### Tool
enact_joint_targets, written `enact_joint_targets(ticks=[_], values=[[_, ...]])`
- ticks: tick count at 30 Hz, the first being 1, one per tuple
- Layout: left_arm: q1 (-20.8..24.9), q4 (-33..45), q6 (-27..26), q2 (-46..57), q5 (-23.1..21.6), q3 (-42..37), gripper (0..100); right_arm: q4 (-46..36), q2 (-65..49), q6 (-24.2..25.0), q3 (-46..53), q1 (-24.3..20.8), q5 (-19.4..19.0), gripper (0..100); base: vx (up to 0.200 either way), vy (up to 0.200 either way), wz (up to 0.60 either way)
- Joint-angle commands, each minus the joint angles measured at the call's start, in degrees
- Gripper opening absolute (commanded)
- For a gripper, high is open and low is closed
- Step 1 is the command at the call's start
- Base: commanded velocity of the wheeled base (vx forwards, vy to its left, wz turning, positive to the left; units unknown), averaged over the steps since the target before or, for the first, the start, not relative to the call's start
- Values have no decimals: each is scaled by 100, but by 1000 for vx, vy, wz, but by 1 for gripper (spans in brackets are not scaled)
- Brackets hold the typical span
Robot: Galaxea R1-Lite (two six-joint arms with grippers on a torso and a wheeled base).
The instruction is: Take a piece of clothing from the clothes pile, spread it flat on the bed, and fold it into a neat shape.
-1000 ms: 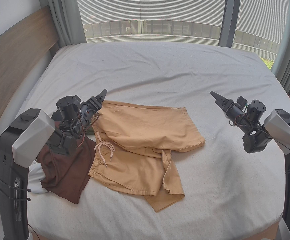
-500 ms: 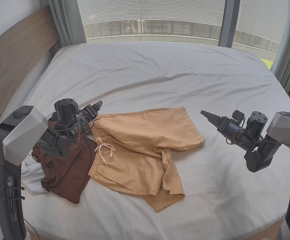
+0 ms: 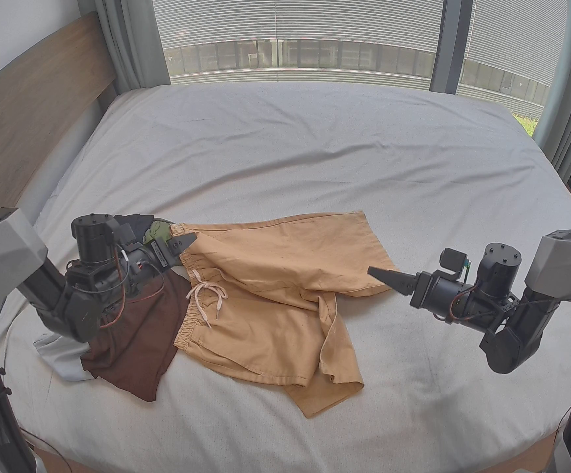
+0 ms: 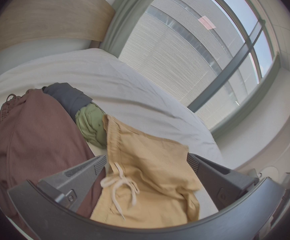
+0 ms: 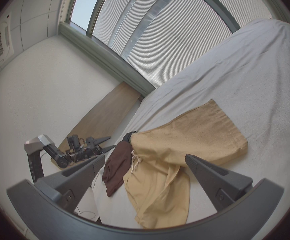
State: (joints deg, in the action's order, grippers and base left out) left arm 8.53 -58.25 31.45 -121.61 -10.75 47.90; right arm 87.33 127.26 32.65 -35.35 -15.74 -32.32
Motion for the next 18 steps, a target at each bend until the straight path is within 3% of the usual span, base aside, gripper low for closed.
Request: enact_joint_targets(ticks=[1, 11, 18], values=[[-106, -732, -16, 964, -674, -1221, 100, 29, 10, -522, 652, -316, -3, 100, 0, 0, 0], [105, -2042, -78, -29, -604, -1547, 100, 65, 440, -602, 635, -571, 6, 100, 0, 0, 0], [149, -2094, -122, -64, -604, -1573, 100, 56, 748, -619, 591, -852, 15, 100, 0, 0, 0]])
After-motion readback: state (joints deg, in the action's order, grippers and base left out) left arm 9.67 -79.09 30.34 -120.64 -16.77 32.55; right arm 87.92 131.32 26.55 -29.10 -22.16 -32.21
